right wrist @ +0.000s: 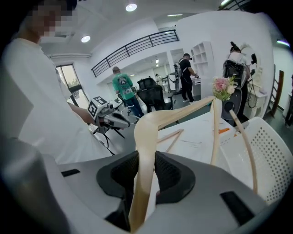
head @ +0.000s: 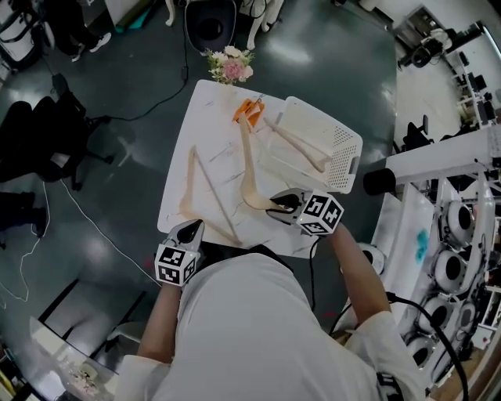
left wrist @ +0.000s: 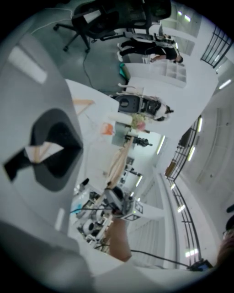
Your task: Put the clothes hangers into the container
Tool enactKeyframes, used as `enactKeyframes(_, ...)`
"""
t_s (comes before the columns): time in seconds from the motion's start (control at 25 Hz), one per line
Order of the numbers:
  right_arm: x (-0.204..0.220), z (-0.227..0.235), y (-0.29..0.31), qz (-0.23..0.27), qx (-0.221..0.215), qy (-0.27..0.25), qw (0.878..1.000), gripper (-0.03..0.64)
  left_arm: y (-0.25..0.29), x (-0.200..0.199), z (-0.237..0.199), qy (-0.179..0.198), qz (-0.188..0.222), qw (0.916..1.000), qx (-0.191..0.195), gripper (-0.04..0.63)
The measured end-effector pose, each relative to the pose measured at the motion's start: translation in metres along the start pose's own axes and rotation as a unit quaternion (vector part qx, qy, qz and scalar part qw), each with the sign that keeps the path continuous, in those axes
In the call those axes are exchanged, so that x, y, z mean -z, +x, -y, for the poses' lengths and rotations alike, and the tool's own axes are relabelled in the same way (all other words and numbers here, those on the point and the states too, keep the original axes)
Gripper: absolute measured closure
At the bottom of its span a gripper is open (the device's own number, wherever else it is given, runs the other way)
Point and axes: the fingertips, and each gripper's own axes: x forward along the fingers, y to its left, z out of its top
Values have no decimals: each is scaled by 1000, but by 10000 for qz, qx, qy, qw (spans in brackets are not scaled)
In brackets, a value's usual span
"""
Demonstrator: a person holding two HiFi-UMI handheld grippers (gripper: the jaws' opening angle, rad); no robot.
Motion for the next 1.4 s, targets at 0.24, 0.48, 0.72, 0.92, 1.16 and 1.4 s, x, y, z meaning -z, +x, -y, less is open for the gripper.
enactKeyframes(0.24,4,29,-50,141,267,231,9993,512,12,1,13,56,-87,9998,146,594)
enactKeyframes(0.48,10,45,-81,28,222,354,9991,512,19,3,23,67,-152,9997,203,594)
enactKeyframes(0.72,26,59,-101,-203,83,499,9985,512,27,3,31,45,-177,9996,207,594)
enactKeyframes(0.92,42,79,-118,-255,-69,842,9961,512,32,3,38,43,-211,9996,182,594)
enactKeyframes(1.16,55,110,-124,-205,-375,1427,9888,512,35,1,40,22,-260,9996,91,594)
enactKeyframes(1.4,67,137,-115,-480,-351,1481,9872,512,39,5,40,-42,-359,9993,7,594)
